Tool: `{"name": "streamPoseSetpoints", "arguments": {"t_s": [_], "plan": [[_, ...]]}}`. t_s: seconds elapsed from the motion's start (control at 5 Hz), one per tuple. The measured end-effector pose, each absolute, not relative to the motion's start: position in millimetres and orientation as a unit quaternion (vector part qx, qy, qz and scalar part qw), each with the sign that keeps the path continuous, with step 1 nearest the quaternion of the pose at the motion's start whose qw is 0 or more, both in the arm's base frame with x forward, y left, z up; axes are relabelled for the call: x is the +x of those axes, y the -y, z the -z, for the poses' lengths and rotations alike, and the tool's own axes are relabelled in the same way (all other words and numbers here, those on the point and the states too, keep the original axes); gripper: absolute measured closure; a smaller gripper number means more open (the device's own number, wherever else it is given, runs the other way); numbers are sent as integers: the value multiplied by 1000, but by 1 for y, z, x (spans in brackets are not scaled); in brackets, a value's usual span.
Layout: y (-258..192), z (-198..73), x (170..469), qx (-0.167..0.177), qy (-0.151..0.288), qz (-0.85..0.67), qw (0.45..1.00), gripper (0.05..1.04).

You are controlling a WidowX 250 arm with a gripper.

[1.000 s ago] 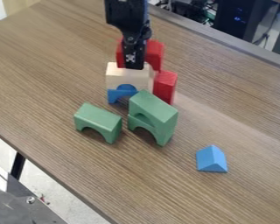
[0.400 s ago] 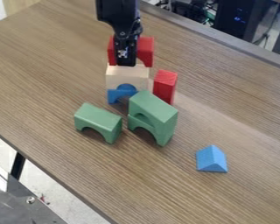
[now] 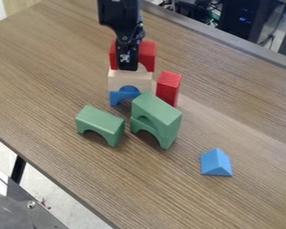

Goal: Put the red thing on the top of whitr thing

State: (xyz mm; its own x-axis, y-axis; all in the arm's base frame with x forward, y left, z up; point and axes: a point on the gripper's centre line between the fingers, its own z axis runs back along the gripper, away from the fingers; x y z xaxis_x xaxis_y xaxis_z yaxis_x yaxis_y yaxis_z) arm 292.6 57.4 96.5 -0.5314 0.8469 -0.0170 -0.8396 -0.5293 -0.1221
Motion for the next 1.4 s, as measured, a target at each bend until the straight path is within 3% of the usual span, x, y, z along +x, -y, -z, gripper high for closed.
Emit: {"name": "streamPoseSetpoints", "arguments": {"t_s": [1.2,1.4], "plan": [[-58,-87,292,-21,43,-875,482,486],[-57,-88,293,-25,43,-875,481,431]]}}
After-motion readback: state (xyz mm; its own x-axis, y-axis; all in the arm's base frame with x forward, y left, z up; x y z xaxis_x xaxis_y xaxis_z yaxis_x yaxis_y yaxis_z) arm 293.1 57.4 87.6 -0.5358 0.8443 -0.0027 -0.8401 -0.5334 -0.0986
